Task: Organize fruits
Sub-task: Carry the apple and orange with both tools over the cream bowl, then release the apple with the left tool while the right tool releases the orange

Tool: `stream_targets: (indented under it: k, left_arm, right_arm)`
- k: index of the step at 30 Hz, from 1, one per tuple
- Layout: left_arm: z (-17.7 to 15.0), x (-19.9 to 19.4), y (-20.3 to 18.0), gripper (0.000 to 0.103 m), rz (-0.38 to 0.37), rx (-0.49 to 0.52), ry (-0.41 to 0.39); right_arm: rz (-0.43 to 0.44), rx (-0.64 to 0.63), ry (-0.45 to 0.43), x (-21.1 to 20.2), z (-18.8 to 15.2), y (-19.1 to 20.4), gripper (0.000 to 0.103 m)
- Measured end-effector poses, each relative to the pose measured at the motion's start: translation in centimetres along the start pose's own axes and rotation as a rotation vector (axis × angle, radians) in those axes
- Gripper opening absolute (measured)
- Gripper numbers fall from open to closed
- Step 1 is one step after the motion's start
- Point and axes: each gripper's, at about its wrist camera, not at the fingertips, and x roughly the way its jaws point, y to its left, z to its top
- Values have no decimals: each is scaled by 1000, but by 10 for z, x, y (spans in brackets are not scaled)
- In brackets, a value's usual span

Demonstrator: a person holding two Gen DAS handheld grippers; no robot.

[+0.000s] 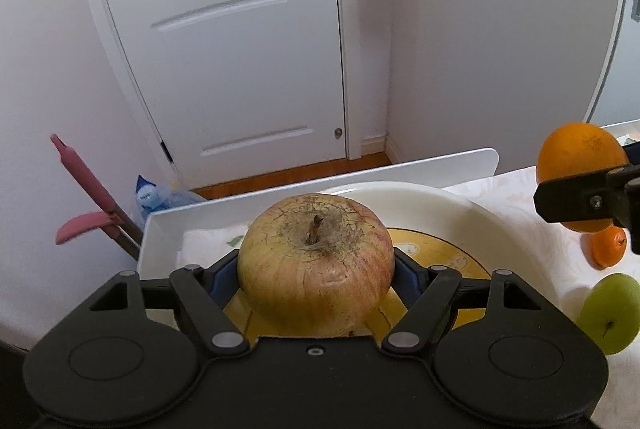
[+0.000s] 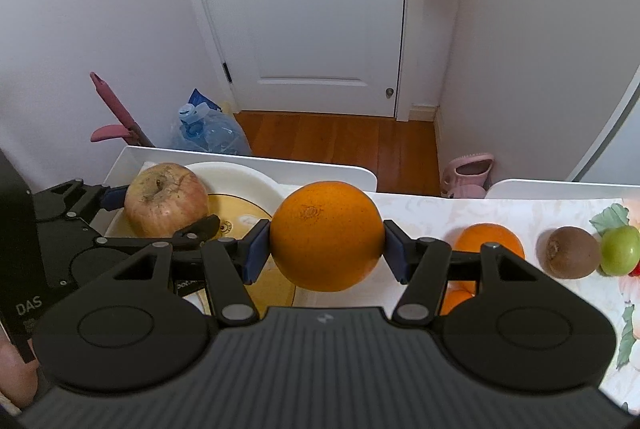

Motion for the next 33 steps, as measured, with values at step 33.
stream_targets:
  k: [33]
  left_arm:
    - [-11, -84, 53, 103, 71, -236, -66]
  right_arm:
    - [146, -377, -10, 43, -15, 48, 74]
